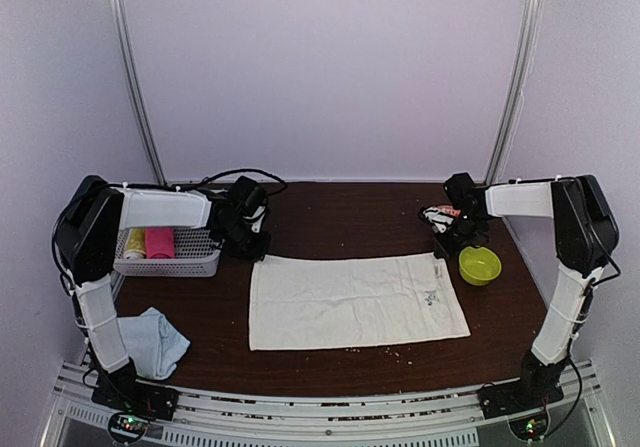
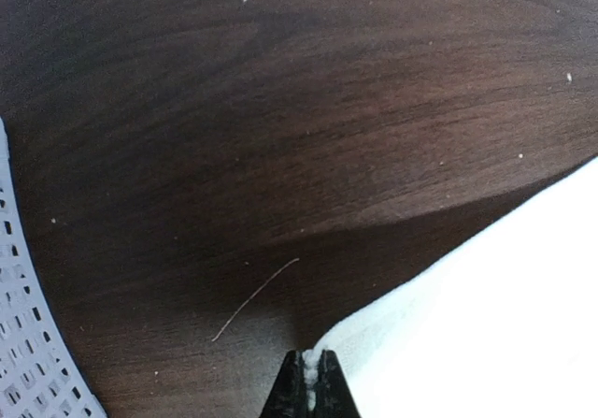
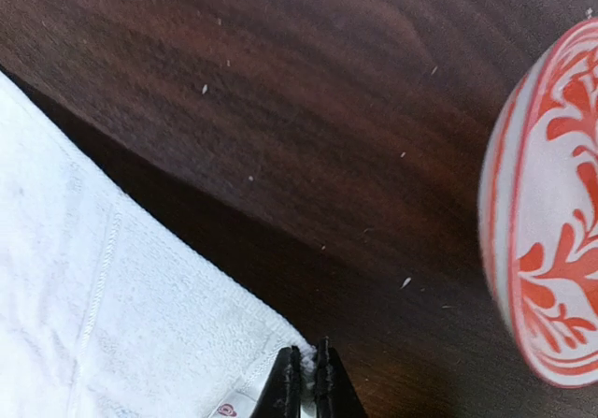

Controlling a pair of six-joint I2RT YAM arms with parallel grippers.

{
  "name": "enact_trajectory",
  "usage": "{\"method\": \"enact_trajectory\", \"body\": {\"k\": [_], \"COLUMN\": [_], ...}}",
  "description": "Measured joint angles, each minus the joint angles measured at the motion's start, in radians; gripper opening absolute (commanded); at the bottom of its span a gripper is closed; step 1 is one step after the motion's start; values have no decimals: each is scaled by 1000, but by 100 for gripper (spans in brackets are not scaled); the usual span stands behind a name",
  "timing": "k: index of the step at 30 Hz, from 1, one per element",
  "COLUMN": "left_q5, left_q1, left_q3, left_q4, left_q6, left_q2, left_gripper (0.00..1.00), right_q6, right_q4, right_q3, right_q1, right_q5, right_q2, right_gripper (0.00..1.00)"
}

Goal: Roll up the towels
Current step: Pick up the towel from the center of the board, then fold the towel at the center of the board.

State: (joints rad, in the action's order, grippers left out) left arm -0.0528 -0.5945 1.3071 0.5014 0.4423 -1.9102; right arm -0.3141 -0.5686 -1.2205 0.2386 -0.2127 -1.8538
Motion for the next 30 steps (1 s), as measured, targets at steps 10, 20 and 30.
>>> {"method": "enact_trajectory", "body": {"k": [10, 20, 30], "left_q5": [-14, 40, 103], "left_q1": [0, -1, -42], "left_q3": [2, -141, -245], "left_q4": [-3, -6, -2], "left_q6": [-40, -53, -53], "left_q2": [146, 286, 340], "left_gripper": [0, 0, 0], "right_q6": [-9, -61, -113], "right_q4": [5, 19, 22], "right_q3": [-49, 95, 201], "right_q1": [-16, -23, -23], "right_q5": [-82, -116, -166], "right_q2": [109, 268, 333], "right_gripper": [0, 0, 0]}}
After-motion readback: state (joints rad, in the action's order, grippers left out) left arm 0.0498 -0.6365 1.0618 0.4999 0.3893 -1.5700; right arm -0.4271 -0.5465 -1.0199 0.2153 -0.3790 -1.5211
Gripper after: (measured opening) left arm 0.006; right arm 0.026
